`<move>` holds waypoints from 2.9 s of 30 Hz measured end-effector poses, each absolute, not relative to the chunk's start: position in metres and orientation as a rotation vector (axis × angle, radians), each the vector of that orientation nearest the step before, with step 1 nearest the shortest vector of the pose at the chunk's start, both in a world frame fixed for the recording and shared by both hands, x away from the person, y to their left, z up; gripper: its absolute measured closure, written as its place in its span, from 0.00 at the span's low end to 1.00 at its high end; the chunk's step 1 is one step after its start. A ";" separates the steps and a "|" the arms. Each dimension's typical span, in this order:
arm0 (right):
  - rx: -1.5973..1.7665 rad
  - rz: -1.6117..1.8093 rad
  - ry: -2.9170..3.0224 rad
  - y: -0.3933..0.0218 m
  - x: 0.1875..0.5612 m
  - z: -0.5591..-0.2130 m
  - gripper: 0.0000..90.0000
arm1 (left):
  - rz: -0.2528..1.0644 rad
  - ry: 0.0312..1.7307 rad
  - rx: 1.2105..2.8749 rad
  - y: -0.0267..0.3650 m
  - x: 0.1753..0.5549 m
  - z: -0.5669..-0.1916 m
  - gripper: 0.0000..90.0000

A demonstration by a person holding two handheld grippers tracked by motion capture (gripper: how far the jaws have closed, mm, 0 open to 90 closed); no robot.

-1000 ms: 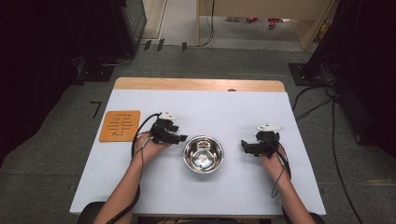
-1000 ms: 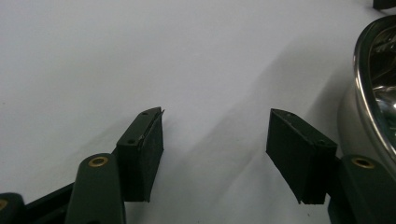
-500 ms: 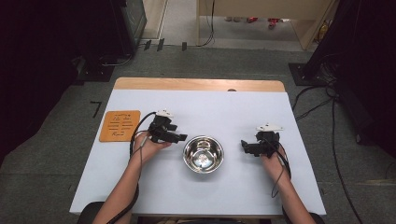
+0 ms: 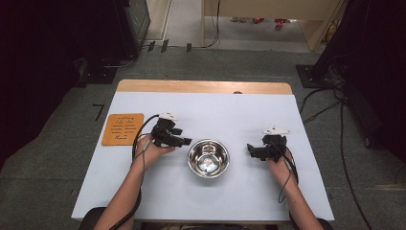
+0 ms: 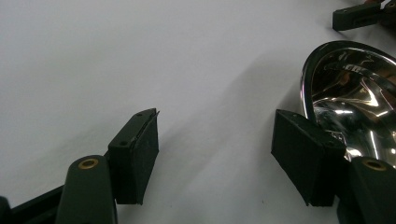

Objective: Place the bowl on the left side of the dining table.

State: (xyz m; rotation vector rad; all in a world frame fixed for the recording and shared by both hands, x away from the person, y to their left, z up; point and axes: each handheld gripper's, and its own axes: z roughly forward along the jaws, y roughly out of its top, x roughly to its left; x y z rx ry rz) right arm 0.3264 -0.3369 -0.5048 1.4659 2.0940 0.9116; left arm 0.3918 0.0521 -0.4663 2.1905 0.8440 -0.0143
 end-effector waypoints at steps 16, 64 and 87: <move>1.465 0.911 2.094 -0.337 0.326 -0.505 0.03 | -0.040 0.859 2.181 0.055 0.390 -0.457 0.46; 1.465 0.911 2.094 -0.337 0.326 -0.505 0.03 | -0.085 0.817 2.188 0.032 0.377 -0.451 0.48; 1.465 0.911 2.094 -0.337 0.326 -0.505 0.03 | -0.143 0.780 2.226 0.015 0.373 -0.462 0.52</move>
